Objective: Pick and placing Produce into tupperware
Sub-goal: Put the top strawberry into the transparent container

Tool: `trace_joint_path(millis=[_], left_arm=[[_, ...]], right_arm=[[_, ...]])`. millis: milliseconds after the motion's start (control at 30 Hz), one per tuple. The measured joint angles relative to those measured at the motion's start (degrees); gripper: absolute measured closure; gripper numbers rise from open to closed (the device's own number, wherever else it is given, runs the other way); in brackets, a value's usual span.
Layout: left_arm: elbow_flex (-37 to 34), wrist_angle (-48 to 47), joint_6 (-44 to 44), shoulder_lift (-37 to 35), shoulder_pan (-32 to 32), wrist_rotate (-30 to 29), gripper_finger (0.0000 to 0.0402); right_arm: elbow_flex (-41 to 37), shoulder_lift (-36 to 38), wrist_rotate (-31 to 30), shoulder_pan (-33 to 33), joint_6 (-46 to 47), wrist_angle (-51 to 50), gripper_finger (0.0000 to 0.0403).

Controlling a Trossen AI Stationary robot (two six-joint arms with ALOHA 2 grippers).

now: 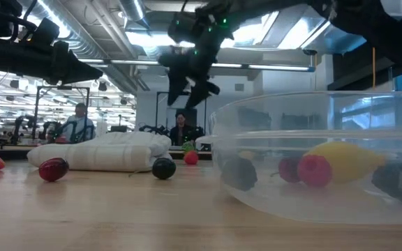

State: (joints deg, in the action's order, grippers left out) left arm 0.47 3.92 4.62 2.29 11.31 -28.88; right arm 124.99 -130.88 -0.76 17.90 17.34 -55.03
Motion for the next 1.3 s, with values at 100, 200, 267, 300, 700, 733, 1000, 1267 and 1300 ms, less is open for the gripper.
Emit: trace_joint_path(millis=[100,200,267,300,700,733,1000,1267,1300], left_arm=[[0.0,0.0,0.0,0.0,0.0,0.0,0.0276],[0.0,0.0,0.0,0.0,0.0,0.0,0.0276],[0.0,0.0,0.0,0.0,0.0,0.0,0.0276],[0.0,0.0,0.0,0.0,0.0,0.0,0.0276],[0.0,0.0,0.0,0.0,0.0,0.0,0.0276],[0.0,0.0,0.0,0.0,0.0,0.0,0.0276],[0.0,0.0,0.0,0.0,0.0,0.0,0.0276],[0.0,0.0,0.0,0.0,0.0,0.0,0.0276],[0.0,0.0,0.0,0.0,0.0,0.0,0.0276]], right_arm=[[0.0,-1.4,-0.1,0.8,-1.3,-0.1,0.0106],[0.0,-2.3,-0.2,1.1,-2.4,-0.2,0.0106],[0.0,-2.8,-0.2,1.2,-2.6,-0.4,0.0106],[0.0,-3.0,-0.2,1.2,-2.6,-0.6,0.0106],[0.0,-6.8,-0.2,1.3,-3.0,-4.0,0.0106],[0.0,-7.0,-0.2,1.3,-3.0,-4.7,0.0106],[0.0,-7.5,-0.2,0.9,-3.0,-5.8,0.0106],[-1.9,-7.5,-0.2,-0.1,-4.1,-5.2,0.0106],[-2.4,-7.5,-0.2,-0.1,-4.1,-5.0,0.0106]])
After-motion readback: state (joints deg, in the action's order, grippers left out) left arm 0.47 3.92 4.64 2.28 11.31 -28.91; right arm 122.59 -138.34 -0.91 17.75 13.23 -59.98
